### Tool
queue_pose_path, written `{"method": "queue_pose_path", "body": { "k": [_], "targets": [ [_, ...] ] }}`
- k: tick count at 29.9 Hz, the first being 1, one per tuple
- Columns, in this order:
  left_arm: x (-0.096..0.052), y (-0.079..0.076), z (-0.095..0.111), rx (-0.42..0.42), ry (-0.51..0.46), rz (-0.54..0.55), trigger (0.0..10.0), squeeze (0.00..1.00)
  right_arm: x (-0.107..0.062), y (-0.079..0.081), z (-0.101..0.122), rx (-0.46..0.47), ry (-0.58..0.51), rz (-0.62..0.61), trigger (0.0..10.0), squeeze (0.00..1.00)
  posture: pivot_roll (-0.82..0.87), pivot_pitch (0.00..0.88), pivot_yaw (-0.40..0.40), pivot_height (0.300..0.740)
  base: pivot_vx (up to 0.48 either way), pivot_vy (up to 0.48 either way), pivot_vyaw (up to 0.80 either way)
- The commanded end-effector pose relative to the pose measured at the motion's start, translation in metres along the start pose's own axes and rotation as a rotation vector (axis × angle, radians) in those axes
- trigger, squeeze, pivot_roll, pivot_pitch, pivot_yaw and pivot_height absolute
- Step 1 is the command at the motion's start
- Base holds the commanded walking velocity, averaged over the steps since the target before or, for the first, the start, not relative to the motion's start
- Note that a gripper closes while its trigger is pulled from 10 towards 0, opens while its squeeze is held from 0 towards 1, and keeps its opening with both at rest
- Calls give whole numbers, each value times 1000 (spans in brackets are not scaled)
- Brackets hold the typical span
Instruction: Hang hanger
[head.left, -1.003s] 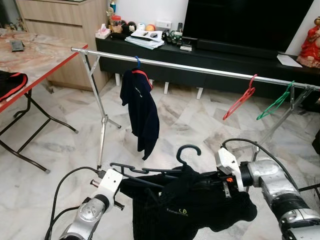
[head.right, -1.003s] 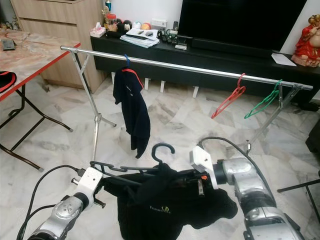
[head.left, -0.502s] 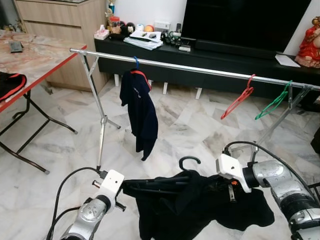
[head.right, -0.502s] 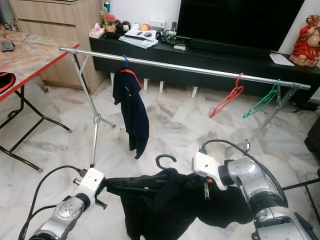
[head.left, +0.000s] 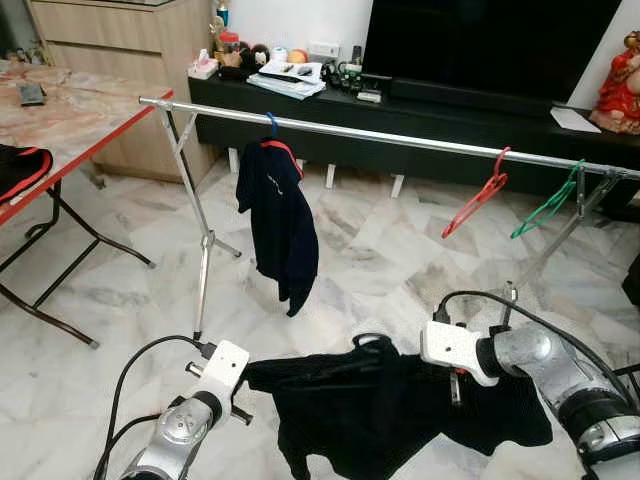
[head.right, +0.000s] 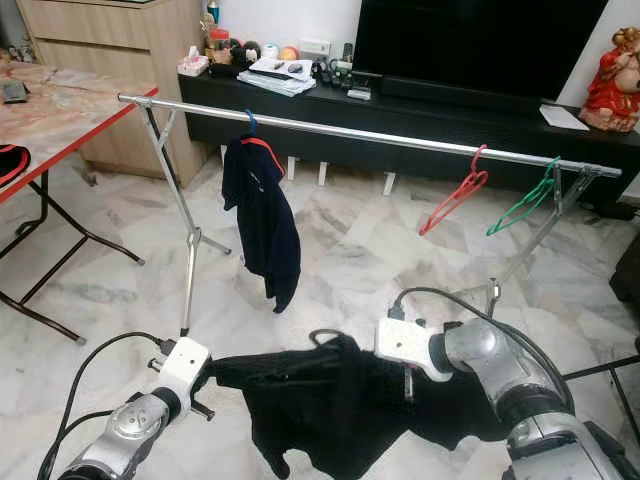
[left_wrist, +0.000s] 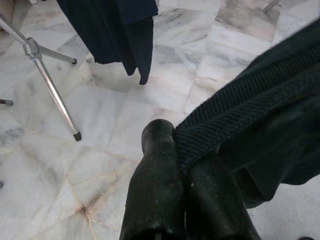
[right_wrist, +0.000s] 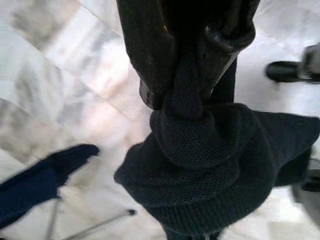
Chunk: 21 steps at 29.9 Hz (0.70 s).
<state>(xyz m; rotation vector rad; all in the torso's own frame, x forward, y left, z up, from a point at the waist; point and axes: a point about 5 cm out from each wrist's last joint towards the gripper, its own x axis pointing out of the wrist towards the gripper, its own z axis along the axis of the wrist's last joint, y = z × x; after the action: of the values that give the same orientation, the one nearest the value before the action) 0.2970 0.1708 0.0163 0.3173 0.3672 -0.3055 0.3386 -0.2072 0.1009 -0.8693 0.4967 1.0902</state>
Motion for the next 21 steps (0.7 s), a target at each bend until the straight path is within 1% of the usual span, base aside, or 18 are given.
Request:
{"method": "queue_pose_path", "body": {
  "k": [1, 3, 7, 12, 15, 16, 17, 21],
  "targets": [
    [-9, 18, -15, -8, 67, 62, 0, 0, -12, -8, -15, 52, 83, -92, 0, 0, 46, 64, -61, 740, 0, 0, 0],
    [-9, 17, -14, -6, 64, 46, 0, 0, -7, -7, -14, 70, 78, -122, 0, 0, 46, 64, -61, 740, 0, 0, 0],
    [-8, 16, -12, -5, 59, 32, 0, 0, 0, 0, -14, 82, 65, -101, 0, 0, 48, 65, -60, 740, 0, 0, 0],
    [-7, 15, -8, 5, 50, -3, 0, 0, 8, 5, -14, 101, 65, -123, 0, 0, 48, 64, -57, 740, 0, 0, 0],
    [-6, 14, -6, 2, 45, -21, 0, 0, 15, 15, -16, 112, 69, -62, 0, 0, 48, 64, -57, 740, 0, 0, 0],
    [-5, 15, -2, 2, 32, -31, 0, 0, 19, 23, -19, 113, 81, -16, 0, 0, 48, 64, -57, 740, 0, 0, 0],
    [-5, 15, -2, 2, 32, -31, 0, 0, 19, 23, -19, 113, 81, -16, 0, 0, 48, 64, -57, 740, 0, 0, 0],
    [-3, 26, 16, -1, -21, -12, 0, 0, 28, 41, -29, 115, 148, 42, 0, 0, 61, 59, -55, 740, 0, 0, 0]
  ]
}}
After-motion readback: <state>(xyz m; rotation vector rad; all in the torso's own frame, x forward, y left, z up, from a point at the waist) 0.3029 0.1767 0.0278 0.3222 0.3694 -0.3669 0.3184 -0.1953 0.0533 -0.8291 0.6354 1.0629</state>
